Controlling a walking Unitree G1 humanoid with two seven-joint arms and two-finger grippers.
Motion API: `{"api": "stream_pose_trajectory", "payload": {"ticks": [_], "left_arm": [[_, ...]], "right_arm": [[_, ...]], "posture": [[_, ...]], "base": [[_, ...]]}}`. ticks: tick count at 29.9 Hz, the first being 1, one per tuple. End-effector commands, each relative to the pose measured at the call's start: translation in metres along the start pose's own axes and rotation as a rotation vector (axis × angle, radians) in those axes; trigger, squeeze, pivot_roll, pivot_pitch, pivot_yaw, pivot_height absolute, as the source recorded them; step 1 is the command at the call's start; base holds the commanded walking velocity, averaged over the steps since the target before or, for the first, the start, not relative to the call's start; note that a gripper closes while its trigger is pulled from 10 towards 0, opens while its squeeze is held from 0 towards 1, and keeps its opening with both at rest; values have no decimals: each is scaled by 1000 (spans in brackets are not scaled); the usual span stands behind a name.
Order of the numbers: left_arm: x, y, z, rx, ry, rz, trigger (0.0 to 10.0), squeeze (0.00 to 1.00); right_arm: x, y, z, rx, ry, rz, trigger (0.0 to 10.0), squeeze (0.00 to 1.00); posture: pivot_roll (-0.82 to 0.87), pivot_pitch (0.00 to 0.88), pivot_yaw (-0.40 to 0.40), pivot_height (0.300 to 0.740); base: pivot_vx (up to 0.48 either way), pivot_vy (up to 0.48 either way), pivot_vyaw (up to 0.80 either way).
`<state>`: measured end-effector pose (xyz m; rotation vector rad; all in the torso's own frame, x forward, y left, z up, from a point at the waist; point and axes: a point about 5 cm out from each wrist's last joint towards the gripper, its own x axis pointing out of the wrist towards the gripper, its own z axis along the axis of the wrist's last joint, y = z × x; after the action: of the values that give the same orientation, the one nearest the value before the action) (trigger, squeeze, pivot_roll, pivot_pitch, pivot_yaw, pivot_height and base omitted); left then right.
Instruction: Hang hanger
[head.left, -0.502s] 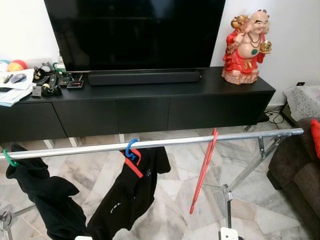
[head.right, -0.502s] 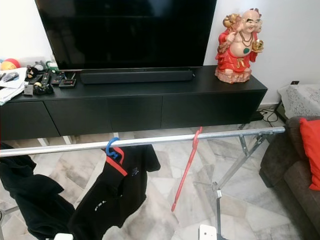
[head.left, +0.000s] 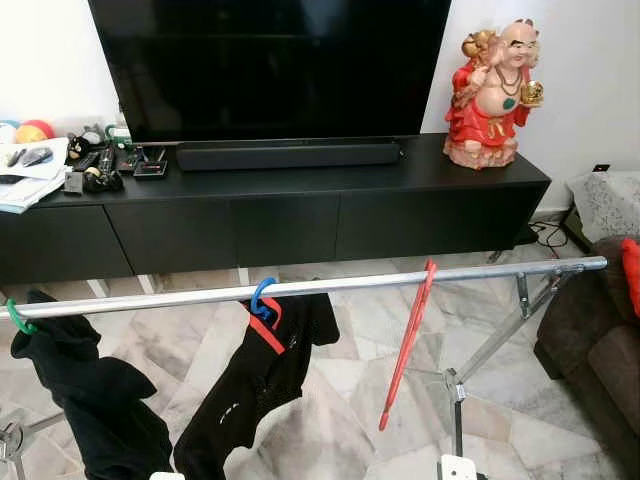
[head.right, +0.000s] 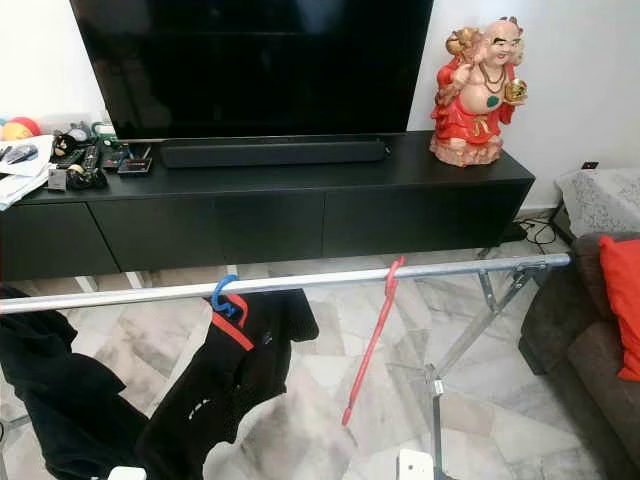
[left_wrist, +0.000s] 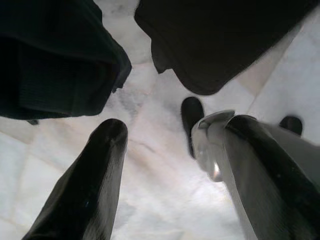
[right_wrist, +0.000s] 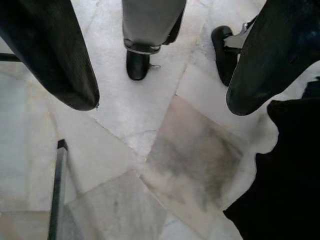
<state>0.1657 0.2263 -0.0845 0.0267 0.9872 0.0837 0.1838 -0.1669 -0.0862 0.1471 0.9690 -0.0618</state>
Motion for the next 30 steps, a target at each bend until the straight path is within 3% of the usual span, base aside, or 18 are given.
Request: {"api": "stream_pose_trajectory", "payload": {"ticks": [1, 30], "left_arm": [[-1, 1, -6, -32, 22, -2, 10000, 0], [-1, 1, -6, -37, 22, -10, 10000, 0]], "right_arm": [[0, 0, -1, 10, 3, 4, 10000, 0], [0, 1, -1, 9, 5, 9, 10000, 0]], "posture": [[104, 0, -24, 740], [107, 0, -24, 740]], "base": [[0, 0, 0], [0, 0, 0]]}}
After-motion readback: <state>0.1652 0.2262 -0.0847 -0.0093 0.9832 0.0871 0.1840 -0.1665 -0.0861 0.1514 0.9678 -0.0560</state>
